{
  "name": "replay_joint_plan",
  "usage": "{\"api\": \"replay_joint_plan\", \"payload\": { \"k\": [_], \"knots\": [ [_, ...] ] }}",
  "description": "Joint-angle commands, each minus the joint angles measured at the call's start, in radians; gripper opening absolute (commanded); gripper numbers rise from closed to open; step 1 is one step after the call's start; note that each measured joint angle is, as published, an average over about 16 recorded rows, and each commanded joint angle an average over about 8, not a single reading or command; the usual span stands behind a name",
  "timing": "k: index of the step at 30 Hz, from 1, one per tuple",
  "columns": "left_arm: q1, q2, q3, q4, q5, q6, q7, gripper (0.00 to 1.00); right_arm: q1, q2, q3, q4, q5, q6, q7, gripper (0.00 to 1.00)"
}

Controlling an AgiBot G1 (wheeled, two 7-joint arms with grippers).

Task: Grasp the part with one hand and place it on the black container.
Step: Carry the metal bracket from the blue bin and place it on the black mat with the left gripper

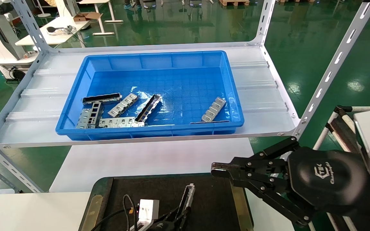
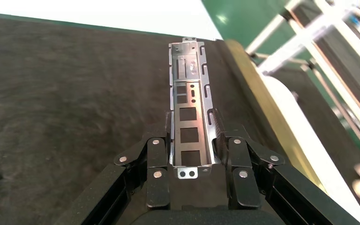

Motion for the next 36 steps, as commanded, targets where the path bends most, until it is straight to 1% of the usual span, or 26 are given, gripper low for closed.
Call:
{"api": "replay_joint_plan", "payload": {
  "k": [1,7,15,21,36],
  "knots": [
    [0.009,0.034,-0.003,0.000,-0.006,-0.070,-0.003,0.00,0.000,0.000,0.000,0.000,0.000,0.000,0.000,0.00],
    [0.013,0.100,-0.001,0.007,-0.025,-0.194,0.002,0.00,0.000,0.000,0.000,0.000,0.000,0.000,0.000,0.00],
    [0.018,0.149,-0.009,0.019,-0.017,-0.266,0.002,0.00,0.000,0.000,0.000,0.000,0.000,0.000,0.000,0.00],
    [0.032,0.173,-0.024,0.034,0.019,-0.272,-0.013,0.00,0.000,0.000,-0.001,0.000,0.000,0.000,0.000,0.00],
    [0.058,0.215,-0.058,0.119,0.132,-0.235,-0.058,0.00,0.000,0.000,-0.001,0.000,0.001,0.000,0.000,0.00]
  ]
}}
